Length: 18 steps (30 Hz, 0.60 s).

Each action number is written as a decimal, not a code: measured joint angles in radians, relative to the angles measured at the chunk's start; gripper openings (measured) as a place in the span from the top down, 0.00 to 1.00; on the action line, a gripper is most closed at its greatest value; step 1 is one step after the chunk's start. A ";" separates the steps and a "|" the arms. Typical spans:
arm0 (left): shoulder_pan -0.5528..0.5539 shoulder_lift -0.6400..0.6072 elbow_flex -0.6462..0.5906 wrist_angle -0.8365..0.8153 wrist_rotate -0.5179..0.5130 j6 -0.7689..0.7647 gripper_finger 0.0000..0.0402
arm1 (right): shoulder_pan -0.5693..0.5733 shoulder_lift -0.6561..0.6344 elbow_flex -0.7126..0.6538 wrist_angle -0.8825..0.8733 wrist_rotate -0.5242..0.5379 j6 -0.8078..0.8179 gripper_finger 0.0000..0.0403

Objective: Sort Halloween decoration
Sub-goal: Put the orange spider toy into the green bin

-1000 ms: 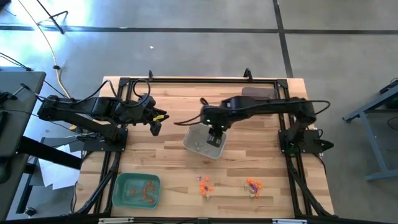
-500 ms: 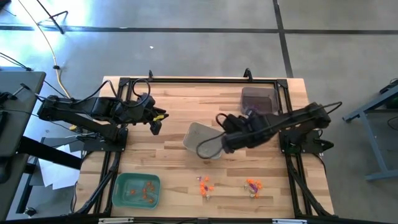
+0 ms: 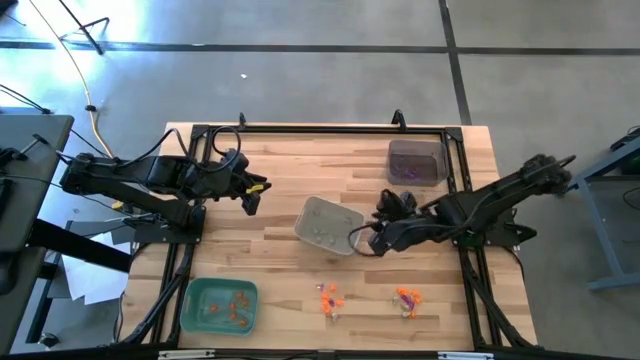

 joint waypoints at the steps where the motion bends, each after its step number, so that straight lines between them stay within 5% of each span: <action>1: 0.000 0.000 0.000 0.000 0.009 0.000 0.76 | 0.000 -0.031 -0.072 0.099 -0.025 0.008 0.69; 7: 0.000 0.000 0.000 0.000 0.044 0.001 0.76 | 0.057 -0.164 -0.372 0.428 -0.223 0.202 0.69; 18: -0.001 0.000 0.000 0.000 0.065 0.059 0.76 | 0.279 -0.169 -0.436 0.318 -0.390 0.718 0.69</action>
